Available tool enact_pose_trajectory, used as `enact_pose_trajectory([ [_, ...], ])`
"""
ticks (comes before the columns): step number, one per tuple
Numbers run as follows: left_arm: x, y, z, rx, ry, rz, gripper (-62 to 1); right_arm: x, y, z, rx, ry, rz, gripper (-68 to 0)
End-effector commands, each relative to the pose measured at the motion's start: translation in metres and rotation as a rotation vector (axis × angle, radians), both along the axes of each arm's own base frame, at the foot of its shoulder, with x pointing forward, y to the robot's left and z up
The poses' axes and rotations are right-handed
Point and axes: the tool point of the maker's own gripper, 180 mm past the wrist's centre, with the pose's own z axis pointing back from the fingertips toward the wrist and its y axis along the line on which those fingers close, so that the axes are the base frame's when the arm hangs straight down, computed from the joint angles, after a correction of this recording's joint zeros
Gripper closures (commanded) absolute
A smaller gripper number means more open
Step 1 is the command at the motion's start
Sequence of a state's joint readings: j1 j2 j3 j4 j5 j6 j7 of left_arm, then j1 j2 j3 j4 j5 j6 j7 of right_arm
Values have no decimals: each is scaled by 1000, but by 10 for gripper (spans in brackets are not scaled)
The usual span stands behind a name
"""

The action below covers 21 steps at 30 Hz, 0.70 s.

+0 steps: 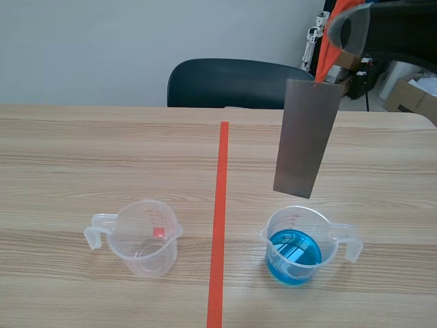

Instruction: Do the redox reaction experiment. move the plate over the blue solution

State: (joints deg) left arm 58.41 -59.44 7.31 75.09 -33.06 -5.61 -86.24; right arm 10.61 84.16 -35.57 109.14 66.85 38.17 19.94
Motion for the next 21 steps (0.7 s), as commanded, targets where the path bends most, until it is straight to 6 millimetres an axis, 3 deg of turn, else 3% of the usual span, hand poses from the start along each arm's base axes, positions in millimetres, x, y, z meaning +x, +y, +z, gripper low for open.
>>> enact_pose_trajectory([
  [1, 4, -2, 14, -14, -62, -39, -439, 1, -2, 11, 14, -26, -3, -4],
  [3, 12, -5, 21, -10, -79, -78, -340, -1, -5, 12, 20, -22, -3, -4],
  [6, 20, -9, 26, 20, -84, -143, -256, -3, -10, 11, 28, -25, -3, -4],
  [13, 57, -16, 9, 176, 3, -207, -66, 3, -27, 1, 38, -25, -39, -4],
  [15, 64, -17, 8, 182, 22, -220, -40, 4, -31, -1, 28, -20, -43, -4],
  [21, 77, -36, 10, 167, 79, -283, -40, 3, -39, -9, 29, -15, -42, -4],
])
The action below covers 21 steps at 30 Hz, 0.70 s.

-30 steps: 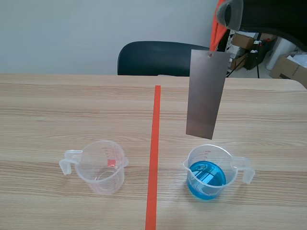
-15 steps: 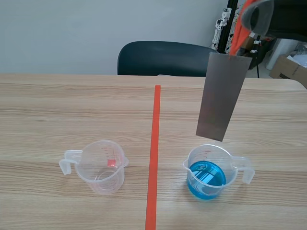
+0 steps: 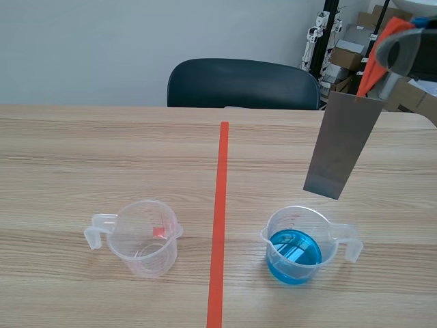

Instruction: Do the redox reaction experiment. move the plate over the blue solution

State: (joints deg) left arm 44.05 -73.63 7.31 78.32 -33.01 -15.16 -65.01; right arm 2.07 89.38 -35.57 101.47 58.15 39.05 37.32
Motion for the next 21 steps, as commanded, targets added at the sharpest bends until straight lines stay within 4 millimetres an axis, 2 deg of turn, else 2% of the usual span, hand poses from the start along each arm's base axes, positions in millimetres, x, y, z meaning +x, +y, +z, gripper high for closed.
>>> enact_pose_trajectory([
  [1, 1, -13, 14, -56, -32, -20, -40, -1, 0, 9, 19, -18, 11, -4],
  [7, -2, -48, 18, -36, -17, -104, -40, -12, 0, 9, 31, -28, 56, -4],
  [15, 26, -68, 22, 37, -40, -73, -40, -20, -4, 11, 66, -58, 91, -4],
  [21, 30, -92, 4, 132, -51, -116, -39, -18, -10, 13, 75, -83, 87, -4],
])
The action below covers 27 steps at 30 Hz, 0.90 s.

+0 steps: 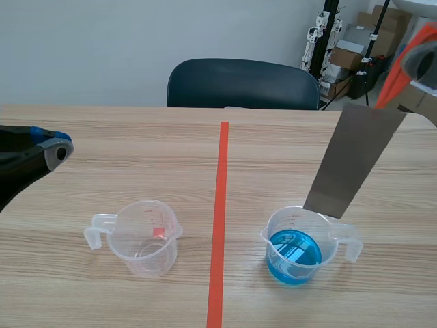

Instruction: Do the redox reaction experiment. move the plate over the blue solution

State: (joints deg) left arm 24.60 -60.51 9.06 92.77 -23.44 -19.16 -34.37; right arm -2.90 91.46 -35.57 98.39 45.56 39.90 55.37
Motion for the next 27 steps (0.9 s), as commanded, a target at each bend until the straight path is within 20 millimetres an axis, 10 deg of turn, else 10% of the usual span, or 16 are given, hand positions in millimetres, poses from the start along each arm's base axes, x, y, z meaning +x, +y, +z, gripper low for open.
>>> enact_pose_trajectory([
  [1, -5, -13, -4, -6, -1, -24, -39, 5, -3, 11, 20, -24, -8, -4],
  [27, 14, -125, -40, 123, -19, -154, -40, 4, -3, 0, 24, -47, -5, -4],
])
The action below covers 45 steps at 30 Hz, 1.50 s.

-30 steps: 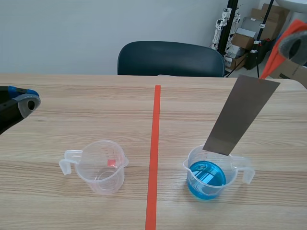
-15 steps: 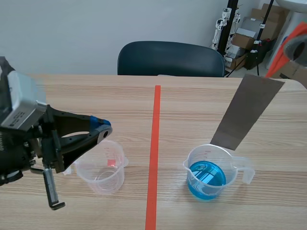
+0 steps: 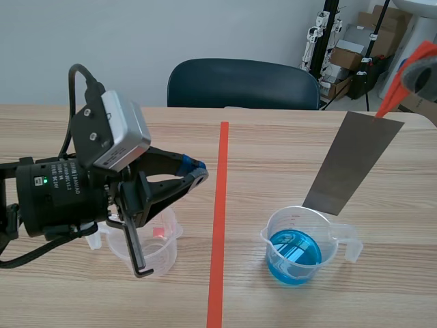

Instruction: Do the redox reaction experiment. move the plate over the blue solution

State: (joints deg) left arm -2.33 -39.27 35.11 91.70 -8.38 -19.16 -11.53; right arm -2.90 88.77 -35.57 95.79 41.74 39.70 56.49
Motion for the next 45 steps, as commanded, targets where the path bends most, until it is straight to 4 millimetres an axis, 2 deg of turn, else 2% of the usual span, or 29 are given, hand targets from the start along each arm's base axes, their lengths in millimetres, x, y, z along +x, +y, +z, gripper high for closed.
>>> enact_pose_trajectory([
  [1, 2, -4, 3, -18, -5, -6, -40, 1, 3, 9, 36, -24, 7, -4],
  [8, -2, -23, -7, 1, 34, -72, -40, -3, 5, 5, 58, -3, 17, -4],
  [14, -2, -31, -16, 45, 56, -99, -40, -7, 6, 7, 76, 27, 40, -4],
  [20, 3, -34, -15, 88, 47, -118, -40, -7, 6, 7, 77, 27, 39, -4],
  [34, -9, -46, -13, 118, 55, -230, -40, -7, 6, 7, 76, 26, 39, -4],
  [45, -5, -50, -8, 140, 30, -255, -40, -7, 6, 9, 87, 23, 40, -4],
])
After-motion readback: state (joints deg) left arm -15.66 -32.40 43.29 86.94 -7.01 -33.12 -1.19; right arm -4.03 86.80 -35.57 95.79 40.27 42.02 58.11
